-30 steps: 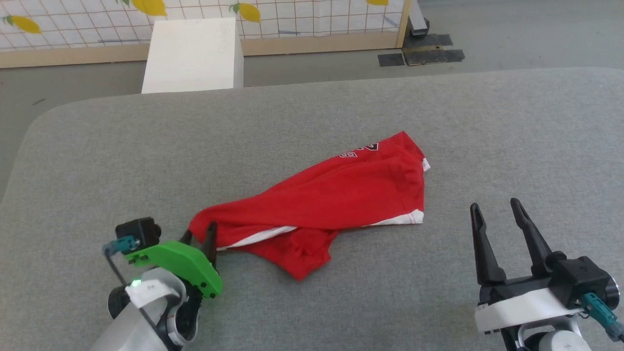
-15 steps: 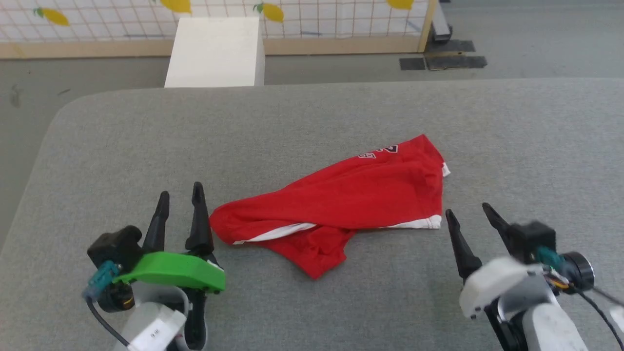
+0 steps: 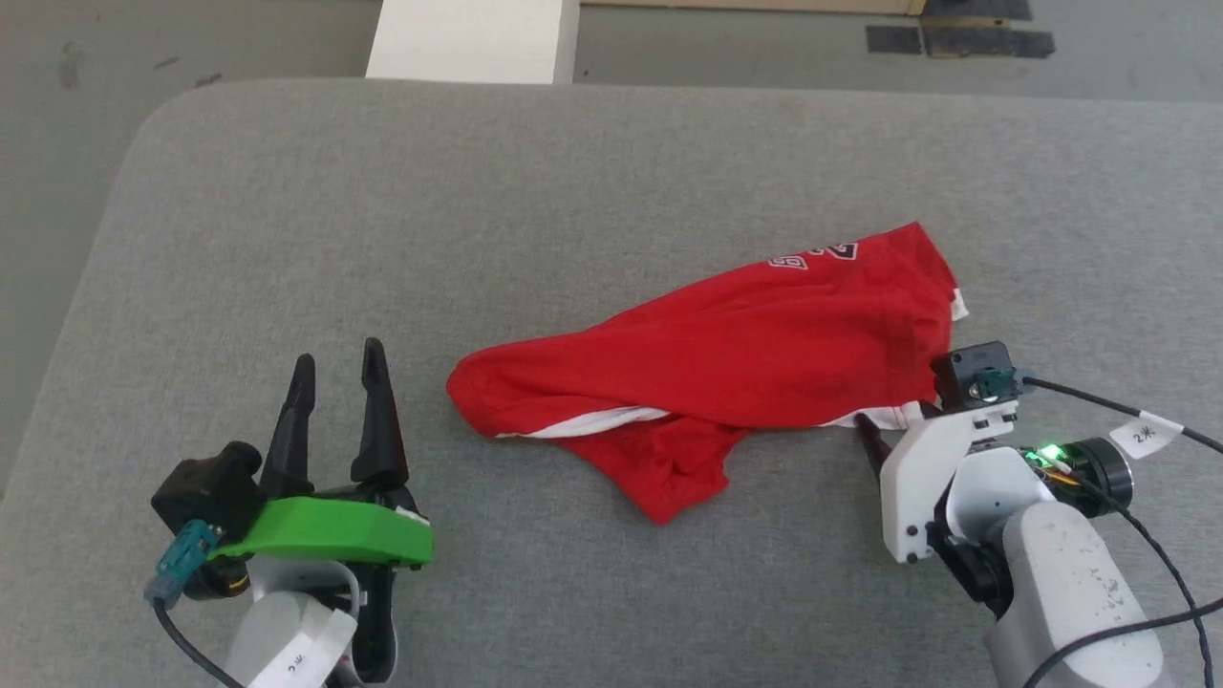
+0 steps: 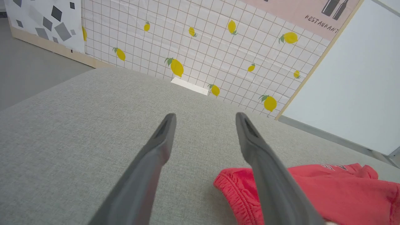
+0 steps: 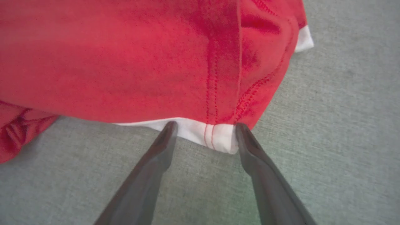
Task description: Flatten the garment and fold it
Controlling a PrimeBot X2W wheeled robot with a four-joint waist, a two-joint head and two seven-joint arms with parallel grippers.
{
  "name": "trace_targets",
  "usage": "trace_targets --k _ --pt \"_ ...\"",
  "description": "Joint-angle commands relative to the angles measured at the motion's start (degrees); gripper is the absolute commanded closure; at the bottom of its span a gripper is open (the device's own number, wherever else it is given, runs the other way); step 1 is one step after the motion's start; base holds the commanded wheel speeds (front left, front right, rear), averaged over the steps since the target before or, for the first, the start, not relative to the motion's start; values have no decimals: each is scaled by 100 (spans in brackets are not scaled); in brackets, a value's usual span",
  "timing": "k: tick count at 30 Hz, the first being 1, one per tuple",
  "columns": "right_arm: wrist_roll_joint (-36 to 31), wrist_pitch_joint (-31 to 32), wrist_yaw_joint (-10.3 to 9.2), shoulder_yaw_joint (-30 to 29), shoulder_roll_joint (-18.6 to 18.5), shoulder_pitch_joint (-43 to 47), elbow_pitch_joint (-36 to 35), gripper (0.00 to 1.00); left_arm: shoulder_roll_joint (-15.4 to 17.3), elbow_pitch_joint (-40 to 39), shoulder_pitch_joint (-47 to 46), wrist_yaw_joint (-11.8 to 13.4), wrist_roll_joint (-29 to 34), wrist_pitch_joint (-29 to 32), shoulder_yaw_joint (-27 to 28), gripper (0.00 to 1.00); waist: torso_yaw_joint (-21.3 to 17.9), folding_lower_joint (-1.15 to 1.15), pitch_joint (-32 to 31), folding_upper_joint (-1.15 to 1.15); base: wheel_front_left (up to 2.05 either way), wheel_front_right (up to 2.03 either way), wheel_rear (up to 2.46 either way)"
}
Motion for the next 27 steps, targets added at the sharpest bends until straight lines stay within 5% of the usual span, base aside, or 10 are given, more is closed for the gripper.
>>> trace_targets --k 1,2,8,17,26,27 --pt "-5 116 -9 20 1 -83 45 78 -29 21 -58 -54 38 -21 37 0 115 0 111 0 0 0 0" --pt "0 145 -9 22 1 -85 35 100 -31 31 -58 -50 2 -21 32 0 120 0 111 0 0 0 0" --pt "110 -41 -9 -404 1 225 -339 100 -34 104 18 28 -109 -21 13 0 84 0 -100 0 0 0 0" --pt "103 163 -9 -2035 1 1360 -1552 100 -35 119 229 57 -49 -21 136 0 -168 0 -539 0 0 0 0" --pt "83 366 -9 -2867 1 2066 -1351 100 -35 204 310 3 -16 -21 155 0 -389 0 -685 0 0 0 0" --pt "45 258 -9 -2854 1 2088 -1306 29 -35 223 326 -8 -5 -21 158 0 -424 0 -710 0 0 0 0"
